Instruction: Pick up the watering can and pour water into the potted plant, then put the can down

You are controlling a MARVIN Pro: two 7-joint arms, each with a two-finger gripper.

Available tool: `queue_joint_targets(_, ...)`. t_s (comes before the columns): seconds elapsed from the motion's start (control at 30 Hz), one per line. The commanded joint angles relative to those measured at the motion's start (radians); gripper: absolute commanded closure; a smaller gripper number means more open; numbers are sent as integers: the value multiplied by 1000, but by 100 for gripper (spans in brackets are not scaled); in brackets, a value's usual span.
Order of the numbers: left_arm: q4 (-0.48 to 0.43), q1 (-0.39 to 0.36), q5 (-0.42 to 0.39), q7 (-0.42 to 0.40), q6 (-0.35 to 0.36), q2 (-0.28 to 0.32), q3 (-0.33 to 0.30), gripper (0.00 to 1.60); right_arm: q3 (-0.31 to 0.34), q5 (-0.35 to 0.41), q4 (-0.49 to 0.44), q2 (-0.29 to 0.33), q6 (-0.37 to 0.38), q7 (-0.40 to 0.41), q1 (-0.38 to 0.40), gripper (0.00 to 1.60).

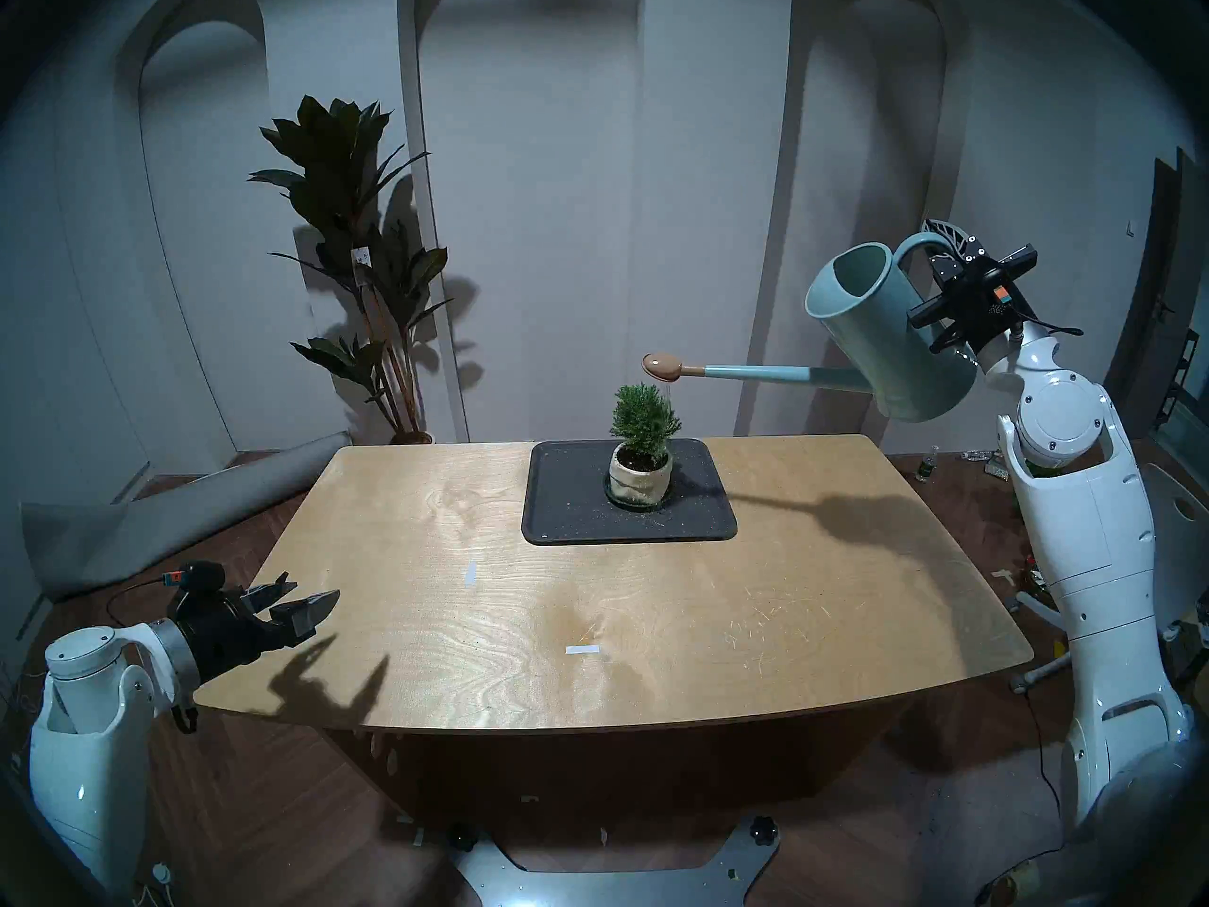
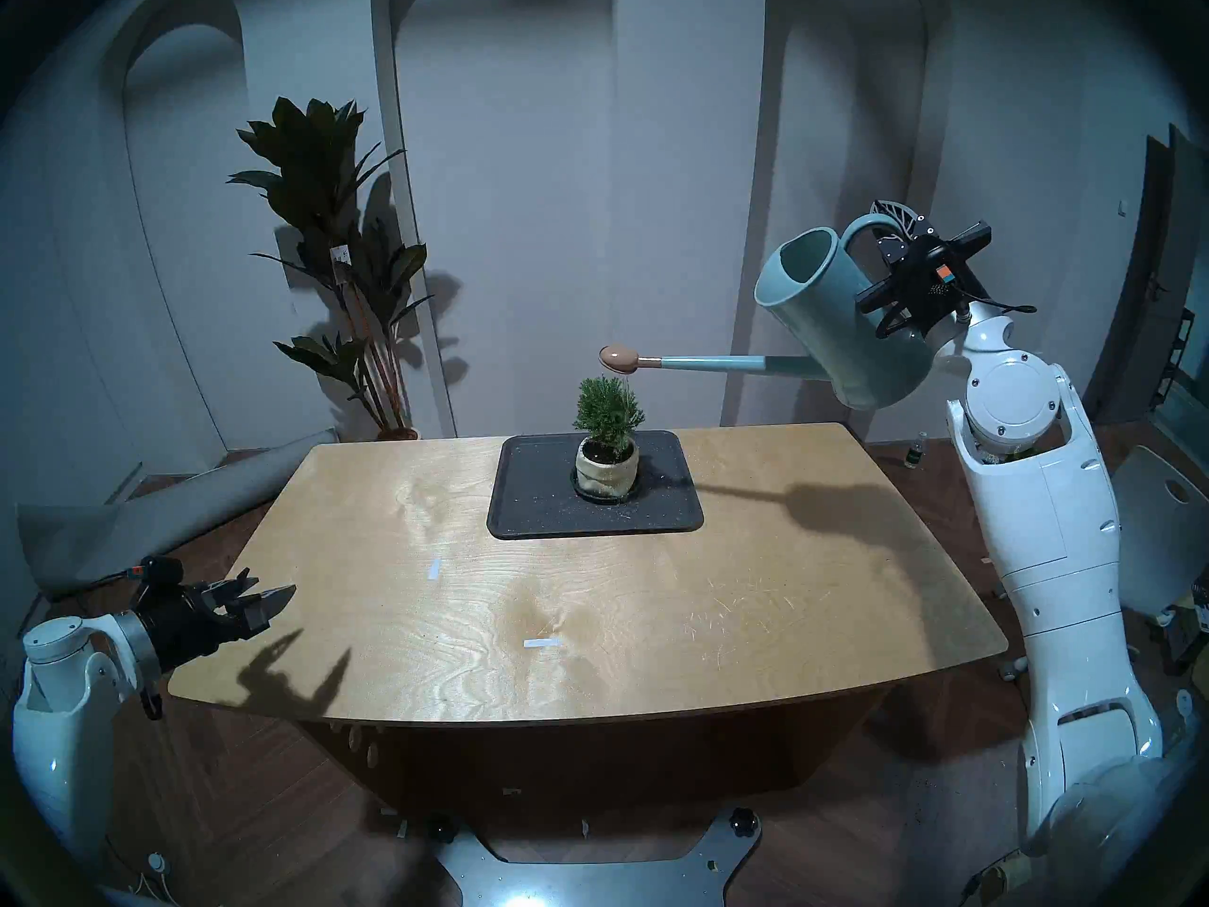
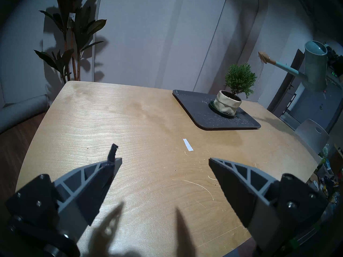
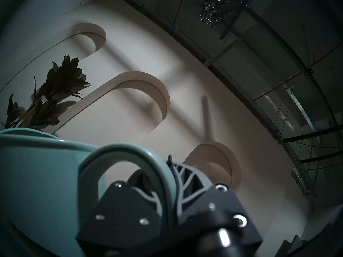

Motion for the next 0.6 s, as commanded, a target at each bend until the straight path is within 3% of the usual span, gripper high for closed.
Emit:
queue_joint_targets(0.0,-15,-2,0,2,-1,2,-7,0,15,21,-10,-29,-59,-36,60,160)
queue_joint_targets(0.3,-15,-2,0,3,-2,2,-7,0,72,51,-35,-62,-128,-80,-20,160)
queue_joint_targets(0.53,-13,-3,-1,3,-2,3,-6,0,171,146,-57,-153,-225,-145,-177,160)
queue_joint_targets(0.57,-13,-3,-1,3,-2,3,-6,0,174,147,-36,-174,-228,-143,-171,160)
